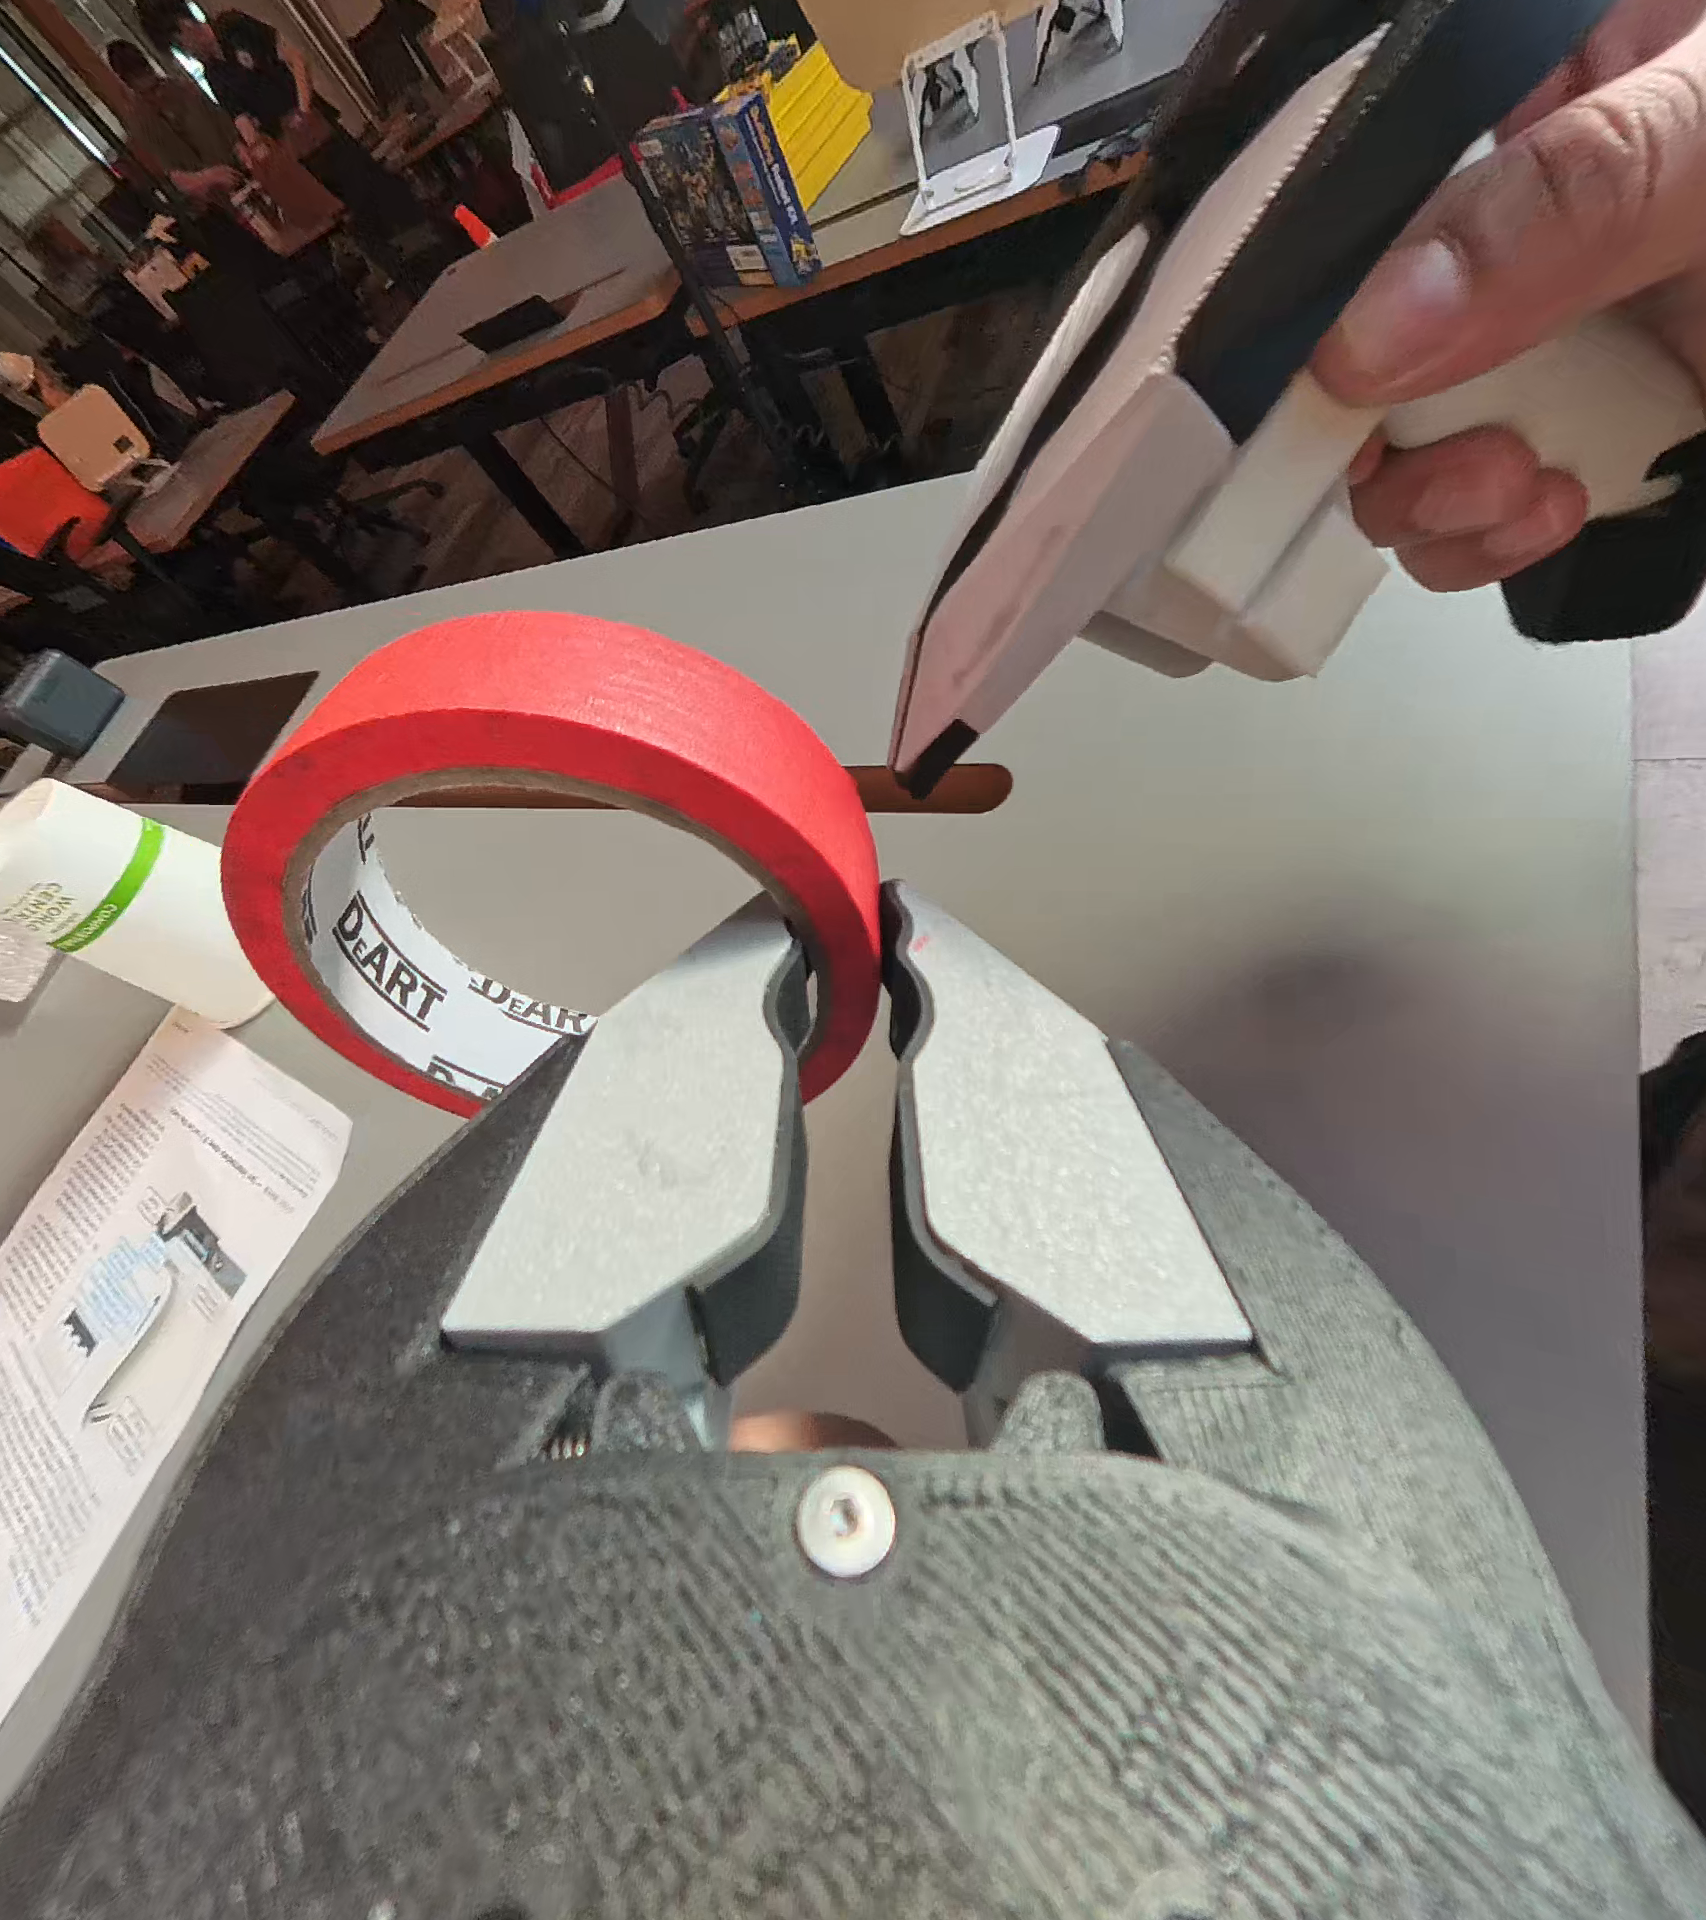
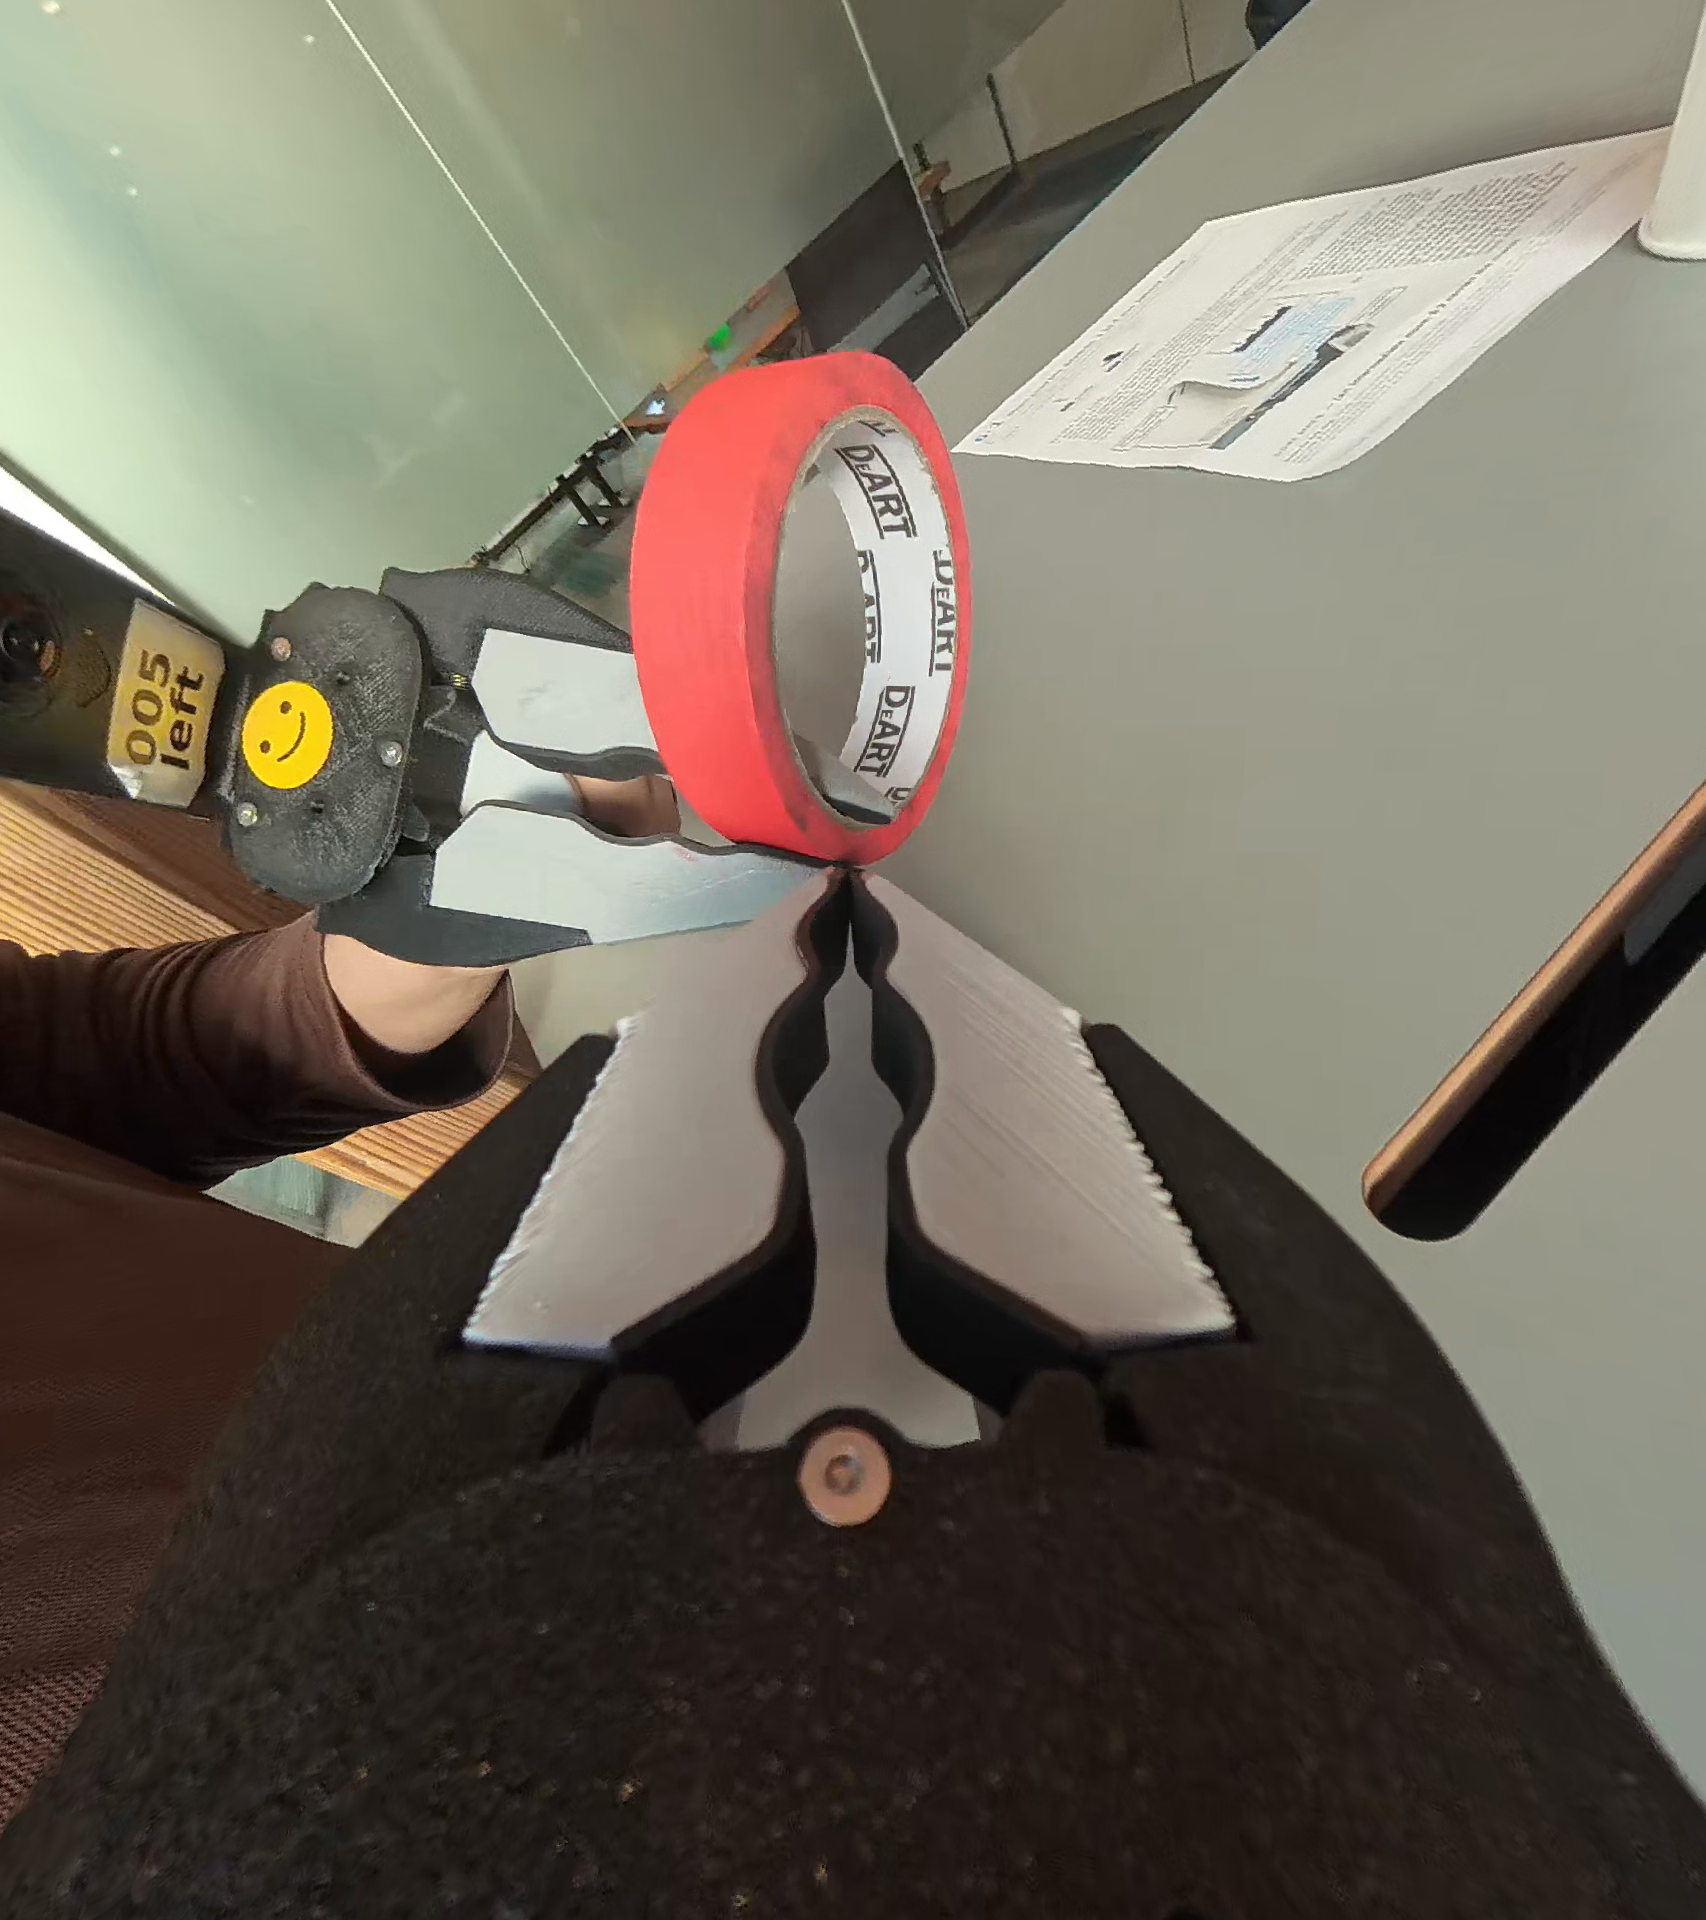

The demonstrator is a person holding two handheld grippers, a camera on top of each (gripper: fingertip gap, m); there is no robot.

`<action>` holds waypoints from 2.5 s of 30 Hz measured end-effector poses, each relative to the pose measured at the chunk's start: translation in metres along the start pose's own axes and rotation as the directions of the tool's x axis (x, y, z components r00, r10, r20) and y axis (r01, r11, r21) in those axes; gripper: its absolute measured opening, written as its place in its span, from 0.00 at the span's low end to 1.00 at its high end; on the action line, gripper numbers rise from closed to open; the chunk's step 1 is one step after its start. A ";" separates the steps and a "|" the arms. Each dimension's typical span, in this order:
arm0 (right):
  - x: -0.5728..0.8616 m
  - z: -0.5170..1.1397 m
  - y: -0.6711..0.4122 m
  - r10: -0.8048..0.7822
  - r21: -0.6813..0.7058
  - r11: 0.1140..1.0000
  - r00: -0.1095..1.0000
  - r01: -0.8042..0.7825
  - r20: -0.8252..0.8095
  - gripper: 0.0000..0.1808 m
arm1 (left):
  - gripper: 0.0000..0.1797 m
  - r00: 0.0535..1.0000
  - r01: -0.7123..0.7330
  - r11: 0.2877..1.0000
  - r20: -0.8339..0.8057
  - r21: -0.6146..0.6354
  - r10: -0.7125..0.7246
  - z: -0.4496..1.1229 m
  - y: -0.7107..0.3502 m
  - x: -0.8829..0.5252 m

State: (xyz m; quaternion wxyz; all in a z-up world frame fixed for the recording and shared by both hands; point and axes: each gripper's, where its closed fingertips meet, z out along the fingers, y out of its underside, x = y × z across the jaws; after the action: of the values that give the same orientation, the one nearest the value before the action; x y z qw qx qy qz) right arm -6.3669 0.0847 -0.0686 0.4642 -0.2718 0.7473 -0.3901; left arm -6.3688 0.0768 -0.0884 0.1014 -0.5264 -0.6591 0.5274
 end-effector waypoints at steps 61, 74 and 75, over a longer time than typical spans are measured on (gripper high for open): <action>0.061 -0.007 0.002 -0.601 -0.131 0.752 0.754 0.646 0.266 0.18 | 0.16 0.804 0.460 0.854 -0.294 -0.243 -0.516 0.040 0.003 0.014; 0.046 -0.031 -0.025 -0.716 0.018 0.674 0.646 0.739 0.264 0.07 | 0.16 0.761 0.406 0.864 -0.414 -0.297 -0.500 0.053 0.000 0.006; 0.043 -0.028 -0.024 -0.717 -0.009 0.671 0.652 0.741 0.244 0.07 | 0.16 0.752 0.405 0.868 -0.435 -0.288 -0.496 0.052 0.001 0.005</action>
State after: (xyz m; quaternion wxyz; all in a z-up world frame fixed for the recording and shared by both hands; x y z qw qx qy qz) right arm -6.4091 0.0470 -0.0620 0.3325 -0.6152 0.5385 -0.4701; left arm -6.4060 0.0507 -0.1132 0.3447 -0.4754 -0.7617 0.2738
